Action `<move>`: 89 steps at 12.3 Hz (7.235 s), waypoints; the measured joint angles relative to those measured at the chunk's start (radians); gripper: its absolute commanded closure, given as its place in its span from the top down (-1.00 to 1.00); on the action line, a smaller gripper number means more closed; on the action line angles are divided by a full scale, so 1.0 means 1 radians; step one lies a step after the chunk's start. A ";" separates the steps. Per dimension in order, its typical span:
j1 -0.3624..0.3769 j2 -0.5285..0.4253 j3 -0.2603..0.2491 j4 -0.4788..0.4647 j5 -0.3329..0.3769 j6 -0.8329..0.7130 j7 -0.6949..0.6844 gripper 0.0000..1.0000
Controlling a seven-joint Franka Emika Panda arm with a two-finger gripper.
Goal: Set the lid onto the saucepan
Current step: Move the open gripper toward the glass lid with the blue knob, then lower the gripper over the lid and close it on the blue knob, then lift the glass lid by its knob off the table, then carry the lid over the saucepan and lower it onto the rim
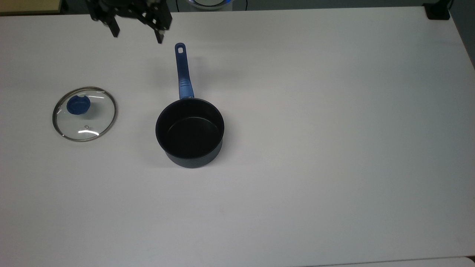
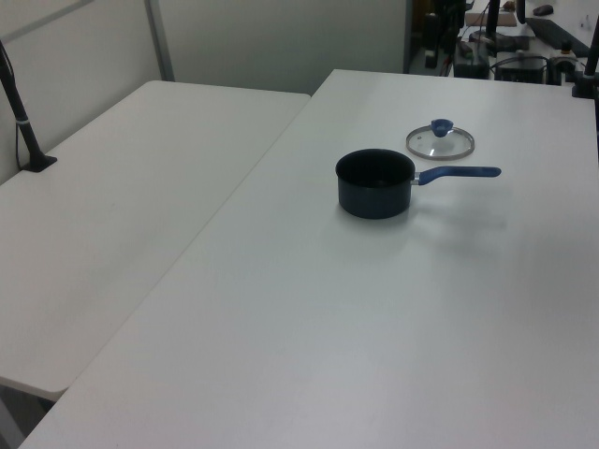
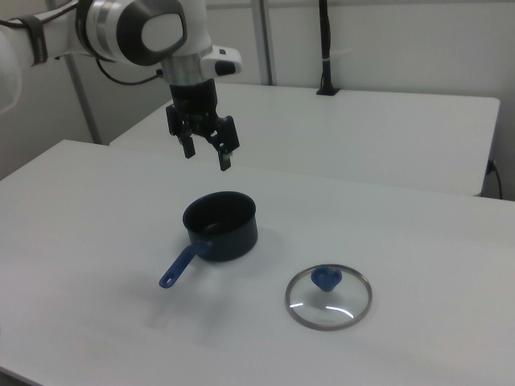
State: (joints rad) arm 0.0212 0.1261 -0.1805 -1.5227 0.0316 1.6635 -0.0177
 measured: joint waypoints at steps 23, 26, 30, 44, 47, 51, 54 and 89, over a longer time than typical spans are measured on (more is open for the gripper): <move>-0.199 0.268 -0.016 -0.001 -0.003 0.227 -0.151 0.97; -0.249 0.291 -0.016 -0.008 -0.003 0.280 -0.160 0.97; -0.310 0.367 -0.017 -0.016 -0.039 0.368 -0.192 0.97; -0.297 0.385 0.001 -0.004 -0.010 0.405 -0.234 1.00; -0.288 0.388 0.001 -0.013 -0.010 0.405 -0.235 1.00; -0.287 0.393 0.001 -0.037 -0.010 0.405 -0.288 0.87; -0.287 0.394 0.001 -0.042 -0.011 0.405 -0.313 0.59; 0.120 0.300 0.004 0.161 0.009 0.062 0.090 0.14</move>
State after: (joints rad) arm 0.1411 0.4257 -0.1768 -1.3619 0.0410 1.7257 0.0719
